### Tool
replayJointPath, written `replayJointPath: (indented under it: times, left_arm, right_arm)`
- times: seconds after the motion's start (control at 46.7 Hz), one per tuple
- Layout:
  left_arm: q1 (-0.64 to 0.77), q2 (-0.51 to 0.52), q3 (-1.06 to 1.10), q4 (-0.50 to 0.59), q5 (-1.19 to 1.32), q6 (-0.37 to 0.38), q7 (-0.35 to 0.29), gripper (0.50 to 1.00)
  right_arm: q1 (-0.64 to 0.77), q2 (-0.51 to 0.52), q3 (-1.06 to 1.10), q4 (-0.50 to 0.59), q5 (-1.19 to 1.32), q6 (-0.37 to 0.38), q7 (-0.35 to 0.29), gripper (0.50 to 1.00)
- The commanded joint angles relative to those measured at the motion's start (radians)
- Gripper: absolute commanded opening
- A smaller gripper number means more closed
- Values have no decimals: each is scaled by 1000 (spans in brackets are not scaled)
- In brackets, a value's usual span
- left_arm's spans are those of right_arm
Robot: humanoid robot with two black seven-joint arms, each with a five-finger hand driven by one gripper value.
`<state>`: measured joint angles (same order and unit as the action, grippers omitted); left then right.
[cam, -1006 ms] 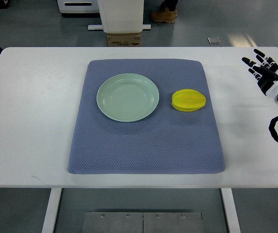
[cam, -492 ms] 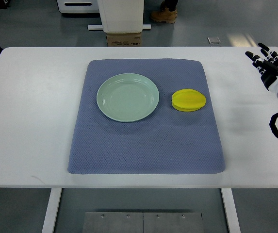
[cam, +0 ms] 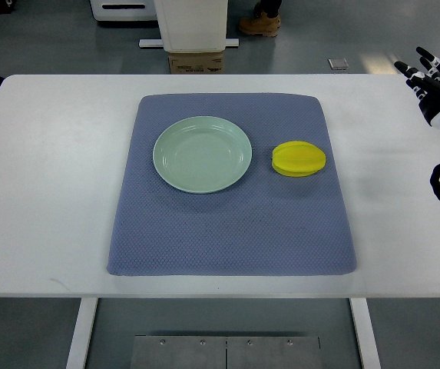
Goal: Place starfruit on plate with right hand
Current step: 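Move the open right hand toward the yellow starfruit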
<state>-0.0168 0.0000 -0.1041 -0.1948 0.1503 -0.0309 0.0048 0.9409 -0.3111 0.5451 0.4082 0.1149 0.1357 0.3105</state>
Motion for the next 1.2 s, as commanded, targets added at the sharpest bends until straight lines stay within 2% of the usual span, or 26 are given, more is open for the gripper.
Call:
replayJointPath:
  times: [0.0, 0.107, 0.235, 0.342, 0.471, 0.599, 0.685, 0.749, 0.792, 0.813, 0.984, 1.177]
  left_arm:
    - [0, 0, 0, 0, 0, 0, 0, 1000]
    - [0, 0, 0, 0, 0, 0, 0, 1000]
    - [0, 0, 0, 0, 0, 0, 0, 1000]
    - [0, 0, 0, 0, 0, 0, 0, 1000]
    - [0, 0, 0, 0, 0, 0, 0, 1000]
    - [0, 0, 0, 0, 0, 0, 0, 1000]
    - [0, 0, 0, 0, 0, 0, 0, 1000]
    - [0, 0, 0, 0, 0, 0, 0, 1000]
    - [0, 0, 0, 0, 0, 0, 0, 1000]
    - [0, 0, 0, 0, 0, 0, 0, 1000]
    - [0, 0, 0, 0, 0, 0, 0, 1000]
    - [-2, 0, 0, 0, 0, 0, 0, 1000]
  right_arm:
    - [-2, 6, 12, 8, 0, 2, 1, 1000]
    - [-8, 7, 13, 14, 0, 25, 22, 1000]
    - [-8, 4, 1, 18, -6, 33, 105, 1000]
    - [-5, -5, -20, 43, -14, 28, 102, 1000]
    - [-11, -37, -86, 133, -55, 5, 99, 1000]
    - [-11, -100, -194, 288, -104, -91, 101, 1000]
    - [-10, -177, -250, 432, -116, -172, 102, 1000]
    - [-5, -235, -280, 536, -133, -211, 104, 1000]
    - [-4, -252, -287, 563, -141, -222, 104, 1000]
    - [-2, -284, -312, 621, -188, -249, 104, 1000]
    - [-2, -298, -384, 652, -359, -318, 104, 1000]
    - [-1, -318, -475, 699, -434, -396, 104, 1000]
